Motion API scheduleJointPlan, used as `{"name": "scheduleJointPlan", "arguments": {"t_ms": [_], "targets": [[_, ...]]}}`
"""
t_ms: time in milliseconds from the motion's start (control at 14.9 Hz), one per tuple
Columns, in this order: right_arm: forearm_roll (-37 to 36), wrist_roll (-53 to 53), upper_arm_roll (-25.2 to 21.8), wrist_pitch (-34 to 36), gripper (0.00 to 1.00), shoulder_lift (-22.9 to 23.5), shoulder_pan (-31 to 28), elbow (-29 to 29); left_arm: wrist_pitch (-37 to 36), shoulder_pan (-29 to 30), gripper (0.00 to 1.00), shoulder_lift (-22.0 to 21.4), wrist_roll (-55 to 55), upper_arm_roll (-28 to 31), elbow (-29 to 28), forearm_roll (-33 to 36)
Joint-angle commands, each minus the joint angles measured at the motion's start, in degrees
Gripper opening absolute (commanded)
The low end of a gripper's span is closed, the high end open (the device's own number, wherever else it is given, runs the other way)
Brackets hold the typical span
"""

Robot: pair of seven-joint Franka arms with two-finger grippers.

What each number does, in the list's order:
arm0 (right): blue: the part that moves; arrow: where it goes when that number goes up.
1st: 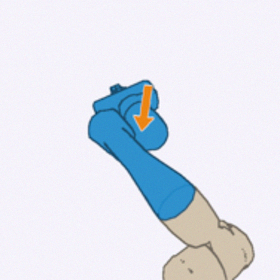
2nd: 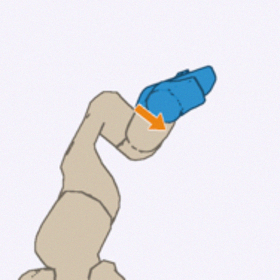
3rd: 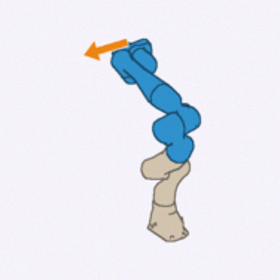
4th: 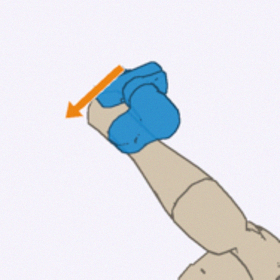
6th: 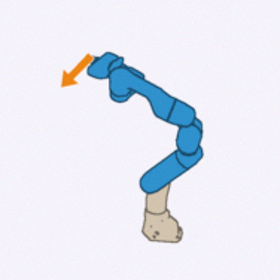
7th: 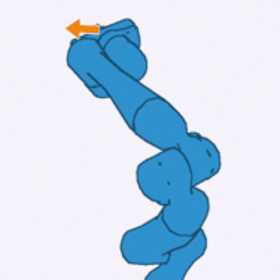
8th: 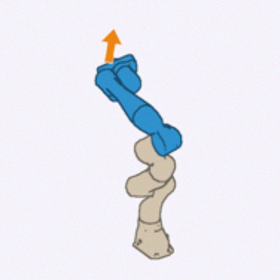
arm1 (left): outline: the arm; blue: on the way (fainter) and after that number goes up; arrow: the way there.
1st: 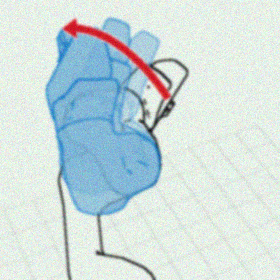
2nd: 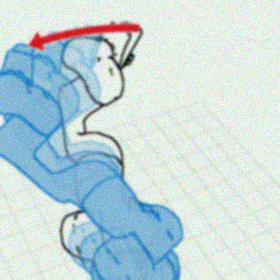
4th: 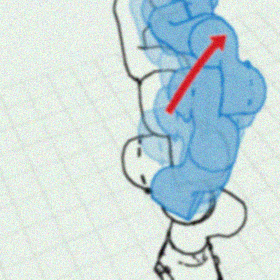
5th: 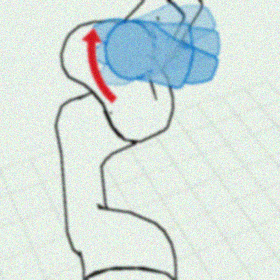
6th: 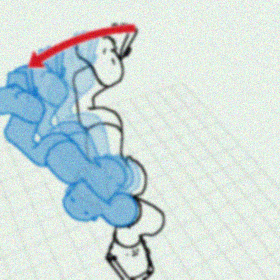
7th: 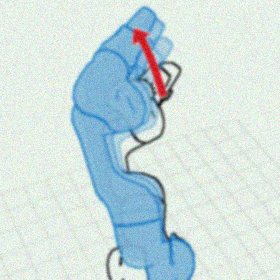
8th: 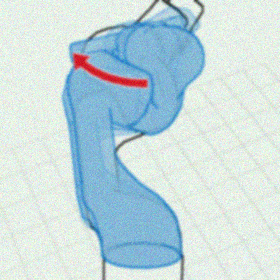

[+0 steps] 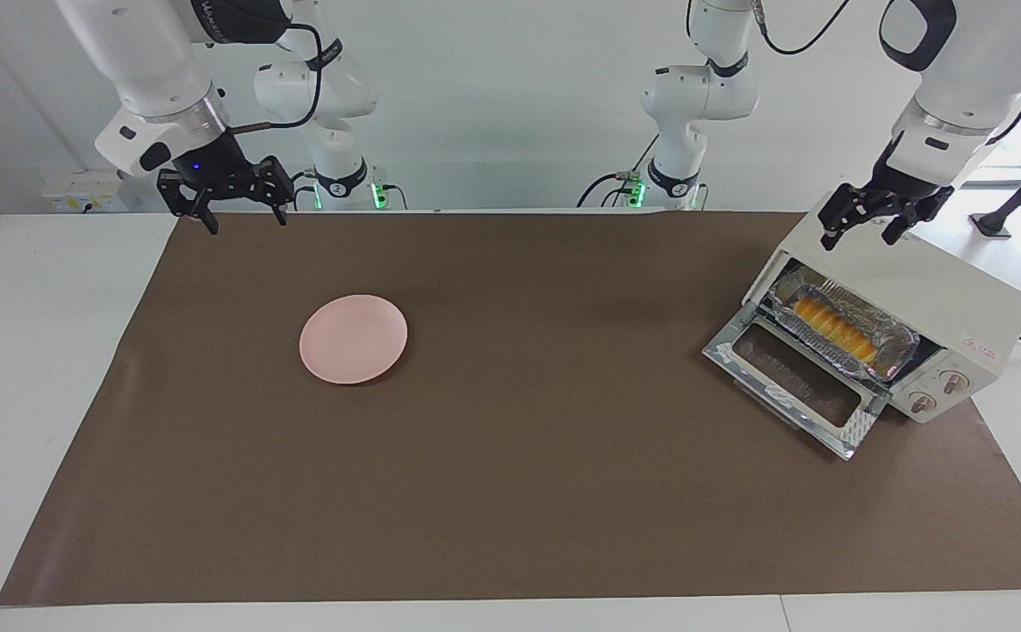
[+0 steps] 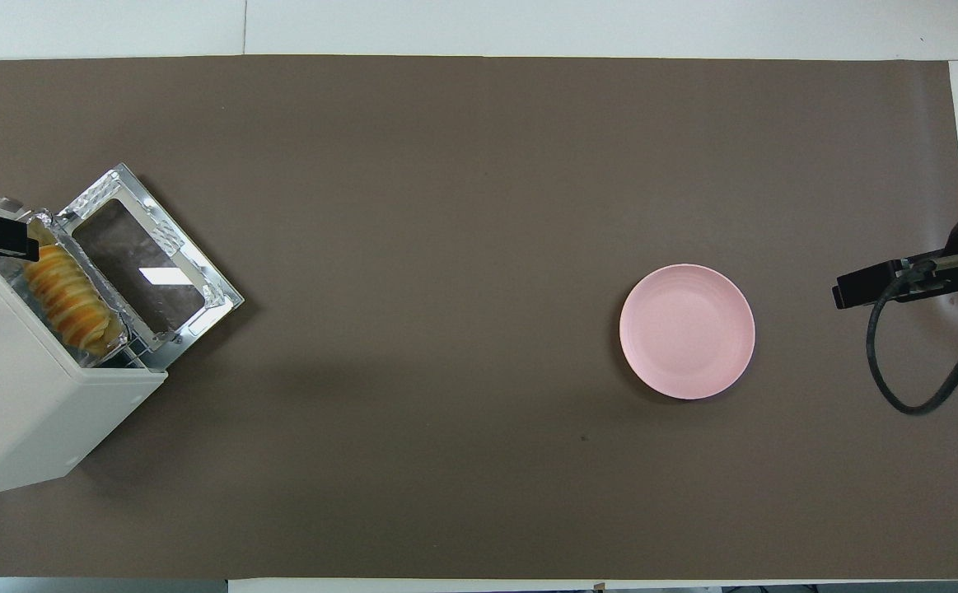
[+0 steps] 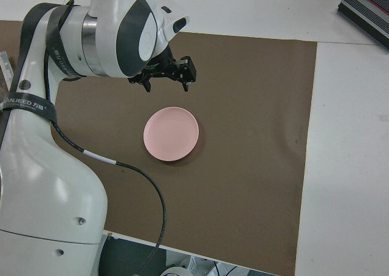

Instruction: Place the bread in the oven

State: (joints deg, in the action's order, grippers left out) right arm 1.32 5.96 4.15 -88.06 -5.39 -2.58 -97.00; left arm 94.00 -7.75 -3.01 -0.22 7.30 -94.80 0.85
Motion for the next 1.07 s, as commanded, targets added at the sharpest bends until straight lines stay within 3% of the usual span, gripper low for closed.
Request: {"name": "scheduleJointPlan", "arguments": {"t_ms": [0,335,603,1005], "targets": [[-0.44,0.28,0.50,0.35,1.00,-0.67,-0.76,-0.64,0.84,-0.51,1.00,-0.24,0.65,0.52,-0.83,-0.58],[-0.44,0.28,0.50,0.35,1.00,-0.67,-0.76,-0.64,-1.70,-1.40,1.00,1.52,0.48,-0.35,0.67,-0.76],[-0.44,0.28,0.50,0.35,1.00,-0.67,-0.76,-0.64,-3.12,7.03,1.00,1.96,0.57,-10.90,0.58,-0.94],[-0.44,0.28,0.50,0.35,1.00,-0.67,-0.76,-0.64,-3.03,6.51,1.00,1.52,0.48,-10.82,0.05,-0.94]]}}
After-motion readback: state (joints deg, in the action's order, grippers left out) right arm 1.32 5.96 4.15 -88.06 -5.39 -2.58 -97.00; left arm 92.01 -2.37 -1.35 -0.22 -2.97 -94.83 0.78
